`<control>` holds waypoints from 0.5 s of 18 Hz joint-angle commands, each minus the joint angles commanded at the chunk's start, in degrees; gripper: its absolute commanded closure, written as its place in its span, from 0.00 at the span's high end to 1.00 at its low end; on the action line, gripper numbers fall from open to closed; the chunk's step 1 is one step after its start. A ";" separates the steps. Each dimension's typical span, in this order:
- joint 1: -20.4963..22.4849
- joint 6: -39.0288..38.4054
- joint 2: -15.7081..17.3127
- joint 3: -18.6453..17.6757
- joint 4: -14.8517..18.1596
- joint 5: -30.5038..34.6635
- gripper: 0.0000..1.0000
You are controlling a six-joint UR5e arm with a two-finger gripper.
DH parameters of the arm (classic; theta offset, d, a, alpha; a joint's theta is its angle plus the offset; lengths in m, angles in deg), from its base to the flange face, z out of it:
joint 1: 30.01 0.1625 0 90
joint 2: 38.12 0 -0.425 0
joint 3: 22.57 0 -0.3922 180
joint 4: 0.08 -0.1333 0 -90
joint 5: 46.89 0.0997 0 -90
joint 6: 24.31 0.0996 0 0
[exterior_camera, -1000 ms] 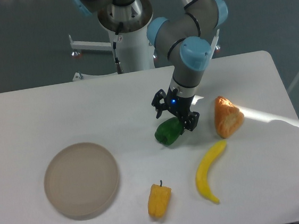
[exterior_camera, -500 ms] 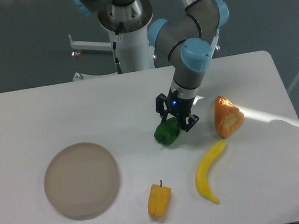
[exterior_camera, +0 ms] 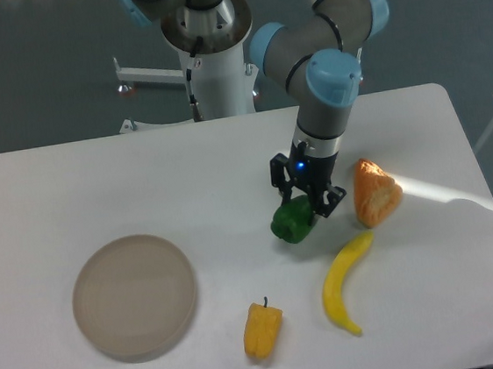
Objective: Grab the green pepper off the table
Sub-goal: 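Close the gripper on the green pepper, then lift the held green pepper up off the table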
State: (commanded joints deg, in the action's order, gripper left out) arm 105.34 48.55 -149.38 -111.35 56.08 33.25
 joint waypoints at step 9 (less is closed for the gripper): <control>0.09 5.60 -4.75 11.79 5.72 4.92 0.29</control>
State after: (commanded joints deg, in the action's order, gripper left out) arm 105.42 54.15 -154.14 -99.56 61.79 38.17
